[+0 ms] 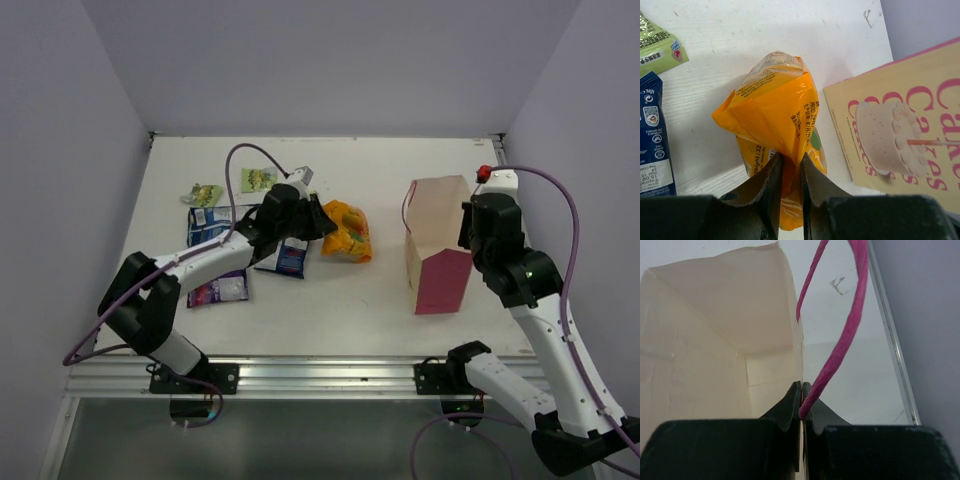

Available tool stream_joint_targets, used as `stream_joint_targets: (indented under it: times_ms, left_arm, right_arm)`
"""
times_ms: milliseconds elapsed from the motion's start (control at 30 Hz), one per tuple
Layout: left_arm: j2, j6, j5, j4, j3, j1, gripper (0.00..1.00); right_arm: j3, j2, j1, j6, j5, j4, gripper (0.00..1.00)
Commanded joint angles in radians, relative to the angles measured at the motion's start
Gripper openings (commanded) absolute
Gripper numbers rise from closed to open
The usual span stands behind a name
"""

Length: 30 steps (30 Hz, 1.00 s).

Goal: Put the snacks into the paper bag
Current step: Pick up the snack from the center of the board, then place the snack in the paper bag.

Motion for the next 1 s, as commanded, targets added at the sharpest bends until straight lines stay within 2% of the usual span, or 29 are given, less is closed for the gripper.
stream_joint_targets:
  times_ms: [0,300,500,733,967]
  left_arm:
    - [-0.102,0.054,0.080,-0.010,0.076,0.030,0.00]
    - [-0.191,0.057,0.138,-0.168,0.206,0.069,0.00]
    - [-0.240,0.038,0.095,-0.237,0.340,0.109,0.00]
    - [-0.260,-0.014,0.071,-0.245,0.484,0.161,0.00]
    - [-0.241,-0.034,0.084,-0.244,0.616,0.175,0.00]
  right_arm:
    - [0.067,0.010,0.008,-0.037,0.043,0.019,0.00]
    - [0.081,0.022,0.020,-0.115,0.039,0.042,0.00]
    - [-0.019,-0.017,0.029,-0.146,0.026,0.141,0.00]
    - [-0.112,-0.036,0.043,-0.163,0.022,0.218,0.00]
    - [-0.102,-0.010,0.078,-0.175,0.025,0.220,0.00]
